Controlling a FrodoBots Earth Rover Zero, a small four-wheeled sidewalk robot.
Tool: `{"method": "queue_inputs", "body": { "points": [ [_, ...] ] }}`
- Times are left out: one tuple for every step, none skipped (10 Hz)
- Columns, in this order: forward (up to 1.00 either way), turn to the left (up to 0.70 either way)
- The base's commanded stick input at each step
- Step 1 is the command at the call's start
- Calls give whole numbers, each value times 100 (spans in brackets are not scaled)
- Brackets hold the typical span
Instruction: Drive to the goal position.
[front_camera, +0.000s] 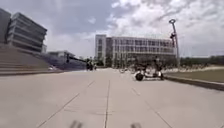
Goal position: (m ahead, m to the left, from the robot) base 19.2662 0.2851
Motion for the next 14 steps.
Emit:
{"method": "queue_inputs", "body": {
  "points": [
    [99, 6],
    [99, 6],
    [99, 6],
    [99, 6],
    [99, 6],
    [99, 6],
    [99, -5],
    [99, -30],
    [99, -40],
    [99, -40],
    [99, -40],
    [99, -40],
    [99, -31],
    [99, -6]
  ]
}}
